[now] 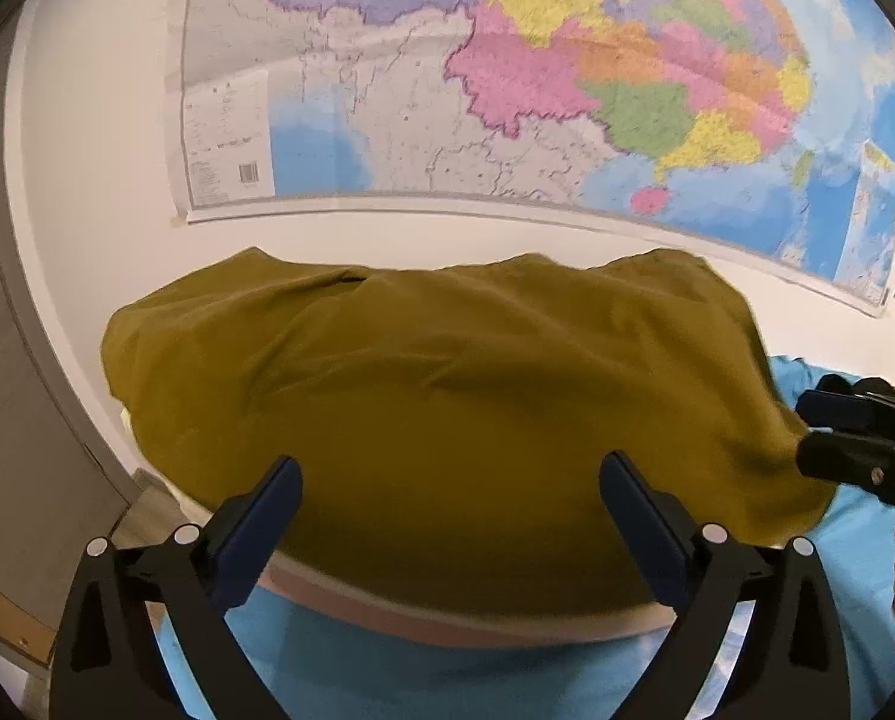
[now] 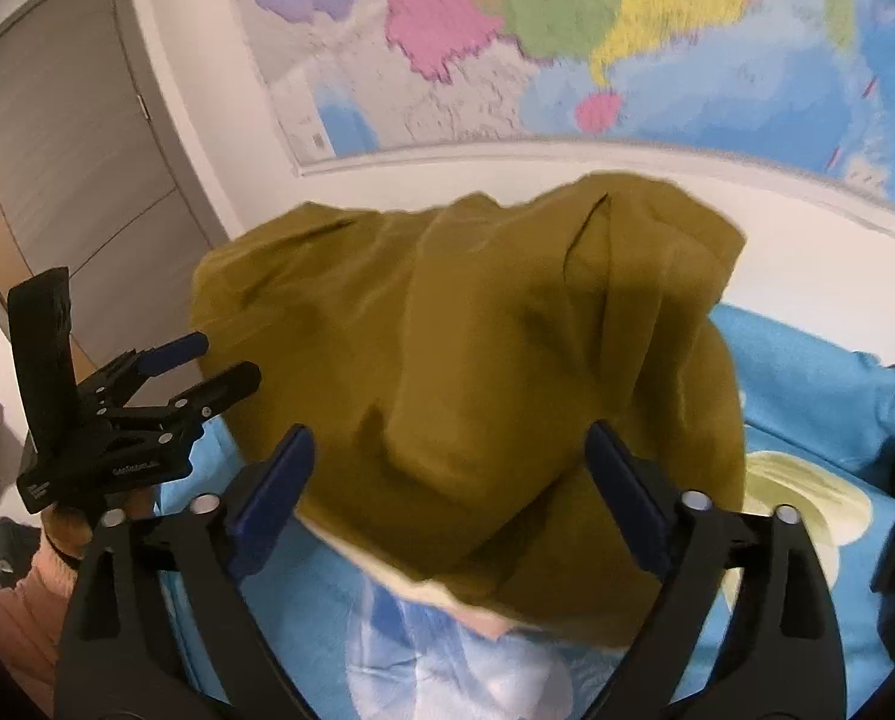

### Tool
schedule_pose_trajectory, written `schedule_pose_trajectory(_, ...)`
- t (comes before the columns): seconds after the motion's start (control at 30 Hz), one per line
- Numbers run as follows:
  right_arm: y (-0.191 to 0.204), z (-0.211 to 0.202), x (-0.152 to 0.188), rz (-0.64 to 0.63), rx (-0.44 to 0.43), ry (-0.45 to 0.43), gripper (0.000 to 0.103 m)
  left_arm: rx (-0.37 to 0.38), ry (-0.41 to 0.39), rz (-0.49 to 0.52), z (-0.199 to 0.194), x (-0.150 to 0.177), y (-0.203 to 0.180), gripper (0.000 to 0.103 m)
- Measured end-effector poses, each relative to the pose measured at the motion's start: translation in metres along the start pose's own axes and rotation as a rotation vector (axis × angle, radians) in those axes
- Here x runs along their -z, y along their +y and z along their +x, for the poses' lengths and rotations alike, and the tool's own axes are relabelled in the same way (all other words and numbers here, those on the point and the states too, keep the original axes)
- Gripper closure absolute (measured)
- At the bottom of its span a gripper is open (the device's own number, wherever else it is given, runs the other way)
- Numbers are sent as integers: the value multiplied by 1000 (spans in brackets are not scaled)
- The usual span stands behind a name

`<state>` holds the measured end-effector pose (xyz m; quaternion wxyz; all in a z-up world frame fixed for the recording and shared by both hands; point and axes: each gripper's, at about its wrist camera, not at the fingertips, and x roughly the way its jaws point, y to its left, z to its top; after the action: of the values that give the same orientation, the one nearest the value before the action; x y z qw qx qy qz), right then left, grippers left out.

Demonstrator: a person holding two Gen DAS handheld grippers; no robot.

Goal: Fold large clothes
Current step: 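Lower the shirt bundle onto the cream and pink folded clothes with both grippers, then open both grippers and withdraw them from the stacked shirt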

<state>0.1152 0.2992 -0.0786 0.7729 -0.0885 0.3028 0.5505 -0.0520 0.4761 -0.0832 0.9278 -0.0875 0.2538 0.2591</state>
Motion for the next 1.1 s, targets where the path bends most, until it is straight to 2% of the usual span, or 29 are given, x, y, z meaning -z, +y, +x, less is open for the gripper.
schedule_pose_trajectory(0.13,13,-17,20,-24,29,-44,6,6,-7,-31,-18,13,-12,7)
schedule_pose_trajectory(0.27,23,-24,41,-51,69,-47,6,23,14,-74,-29,28,-22,7)
schedule_pose_trajectory(0.47,32,-37,59,-76,113,-65,6,3,11,-114,-45,46,-37,7)
schedule_pose_trajectory(0.77,34,-50,75,-75,135,-67,6,-38,26,-136,-56,63,-54,7)
schedule_pose_trajectory(0.93,34,-57,79,-87,177,-81,6,-75,39,-136,-58,70,-58,7)
schedule_pose_trajectory(1.1,31,-61,81,-82,174,-80,6,-107,36,-133,-61,72,-61,7)
